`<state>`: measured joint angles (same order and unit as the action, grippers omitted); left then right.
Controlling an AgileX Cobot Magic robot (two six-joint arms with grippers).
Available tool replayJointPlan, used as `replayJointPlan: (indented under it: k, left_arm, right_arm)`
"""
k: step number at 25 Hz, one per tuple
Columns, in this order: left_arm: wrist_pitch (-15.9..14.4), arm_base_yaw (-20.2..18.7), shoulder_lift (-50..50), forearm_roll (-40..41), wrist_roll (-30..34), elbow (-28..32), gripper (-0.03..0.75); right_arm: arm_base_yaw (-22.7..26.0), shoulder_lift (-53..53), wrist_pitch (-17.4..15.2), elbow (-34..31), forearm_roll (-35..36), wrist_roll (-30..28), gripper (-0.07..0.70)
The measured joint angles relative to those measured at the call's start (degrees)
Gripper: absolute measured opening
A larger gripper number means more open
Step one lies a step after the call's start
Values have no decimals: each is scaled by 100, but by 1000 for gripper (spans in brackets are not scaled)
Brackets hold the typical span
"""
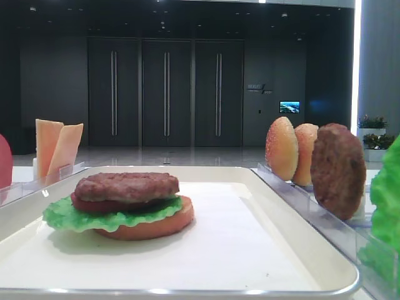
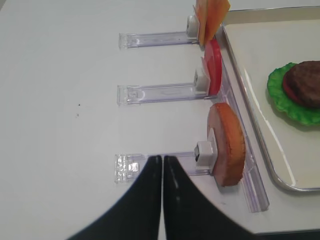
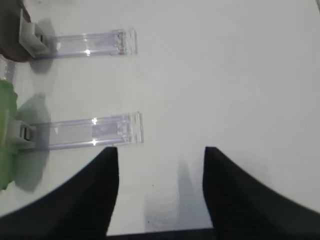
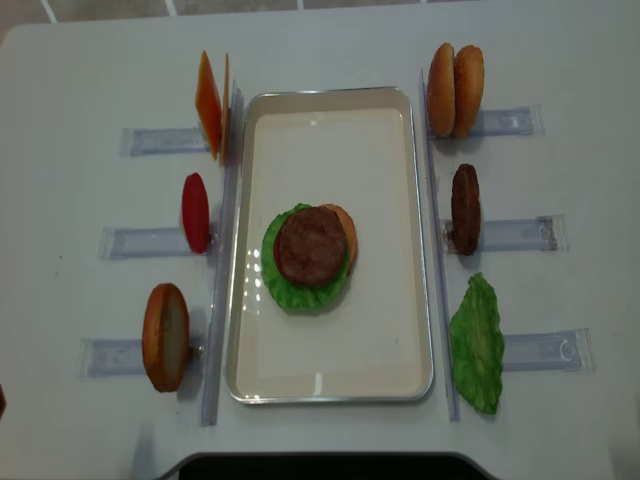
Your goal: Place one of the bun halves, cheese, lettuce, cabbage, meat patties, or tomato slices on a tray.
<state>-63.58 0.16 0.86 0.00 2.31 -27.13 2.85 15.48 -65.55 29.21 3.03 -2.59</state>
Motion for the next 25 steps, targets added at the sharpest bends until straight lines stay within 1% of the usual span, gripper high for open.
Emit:
replayJointPlan:
  k: [4,10,25]
  left_arm:
    - [0,0,0,0,0,0,-7]
    - [0,0,0,0,0,0,-7]
    - [0,0,0,0,0,0,-7]
  right_arm:
    - [0,-604,44,-16,70,-67,350]
    - [0,-1551,44,-16,120,-178,349]
    - [0,-1596,44,-16,120,-180,349]
